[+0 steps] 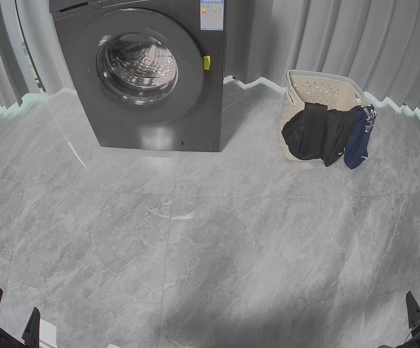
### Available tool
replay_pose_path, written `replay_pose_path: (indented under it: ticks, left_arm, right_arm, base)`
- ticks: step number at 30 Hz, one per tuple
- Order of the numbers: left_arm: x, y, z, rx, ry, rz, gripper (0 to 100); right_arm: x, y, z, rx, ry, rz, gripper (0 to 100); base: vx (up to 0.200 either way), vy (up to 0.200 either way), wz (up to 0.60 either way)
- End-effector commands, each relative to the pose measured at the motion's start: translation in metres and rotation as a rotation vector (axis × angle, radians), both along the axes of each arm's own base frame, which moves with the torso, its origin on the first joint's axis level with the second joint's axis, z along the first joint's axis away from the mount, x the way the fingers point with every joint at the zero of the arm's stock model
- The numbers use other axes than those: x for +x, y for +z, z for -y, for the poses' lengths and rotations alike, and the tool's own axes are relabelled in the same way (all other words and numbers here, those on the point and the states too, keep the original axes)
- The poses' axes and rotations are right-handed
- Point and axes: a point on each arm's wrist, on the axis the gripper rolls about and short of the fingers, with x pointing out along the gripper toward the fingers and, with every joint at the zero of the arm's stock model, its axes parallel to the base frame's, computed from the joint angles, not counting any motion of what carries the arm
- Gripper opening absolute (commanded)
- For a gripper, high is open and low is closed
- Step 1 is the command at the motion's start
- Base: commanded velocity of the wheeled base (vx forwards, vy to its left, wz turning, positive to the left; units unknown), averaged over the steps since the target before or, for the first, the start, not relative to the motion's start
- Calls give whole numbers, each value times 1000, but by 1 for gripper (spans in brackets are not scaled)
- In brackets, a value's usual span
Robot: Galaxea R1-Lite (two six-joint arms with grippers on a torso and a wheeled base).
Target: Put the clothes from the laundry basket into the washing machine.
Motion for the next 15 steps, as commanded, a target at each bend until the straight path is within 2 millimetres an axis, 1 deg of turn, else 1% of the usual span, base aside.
replay_pose_path:
  ticks: [1,12,15]
  left_arm:
    - [0,-5,0,-1,-1,2,100]
    - [0,-5,0,-1,1,3,100]
    - [0,-5,0,1,-1,2,100]
  right_arm:
    - [0,-5,0,0,1,0,100]
    - [0,-5,0,0,1,0,100]
    - [0,-5,0,0,2,0,100]
  base:
    - [200,0,0]
    - [200,0,0]
    - [0,0,0]
